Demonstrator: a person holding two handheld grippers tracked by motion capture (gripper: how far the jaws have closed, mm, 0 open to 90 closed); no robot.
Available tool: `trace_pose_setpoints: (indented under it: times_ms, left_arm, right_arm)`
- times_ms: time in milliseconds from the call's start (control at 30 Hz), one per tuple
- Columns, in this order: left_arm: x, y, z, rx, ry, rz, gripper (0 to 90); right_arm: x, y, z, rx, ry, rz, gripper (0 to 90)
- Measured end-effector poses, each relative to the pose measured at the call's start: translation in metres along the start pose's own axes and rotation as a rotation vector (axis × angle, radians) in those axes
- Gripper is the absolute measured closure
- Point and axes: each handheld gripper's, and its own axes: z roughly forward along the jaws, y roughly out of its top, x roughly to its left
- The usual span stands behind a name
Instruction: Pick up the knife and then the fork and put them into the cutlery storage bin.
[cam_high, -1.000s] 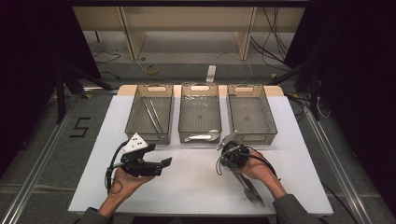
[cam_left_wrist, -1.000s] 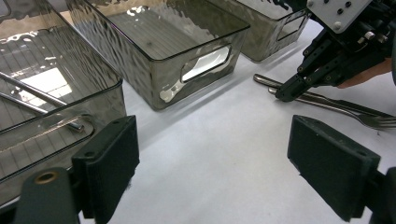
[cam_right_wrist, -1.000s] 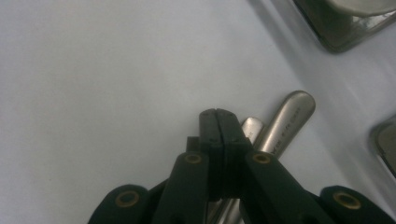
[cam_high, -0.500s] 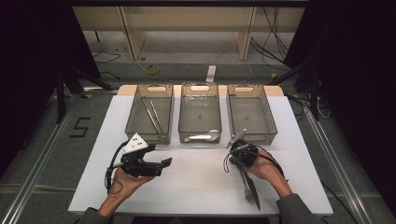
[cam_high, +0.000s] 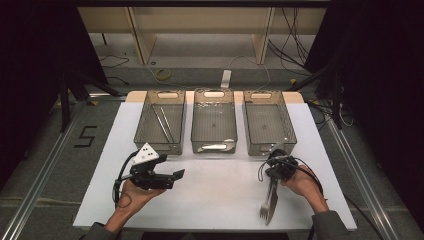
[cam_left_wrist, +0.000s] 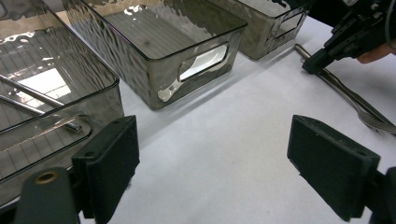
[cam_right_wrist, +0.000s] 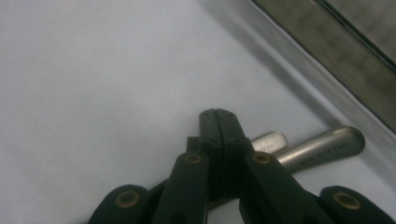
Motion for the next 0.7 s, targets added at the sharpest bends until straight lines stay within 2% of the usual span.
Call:
trace_pose_setpoints:
  times_ms: [400, 700]
  left_arm:
    - [0.000, 0.000, 0.001, 0.010, -0.002, 0.006, 16.3]
    - [-0.001, 0.000, 0.001, 0.011, -0.003, 0.008, 16.2]
  right_arm:
    - [-0.009, -0.032, -0.014, 0.019, -0.013, 0.046, 90.0]
    - [-0.003, -0.063, -0.030, 0.046, -0.029, 0.069, 90.0]
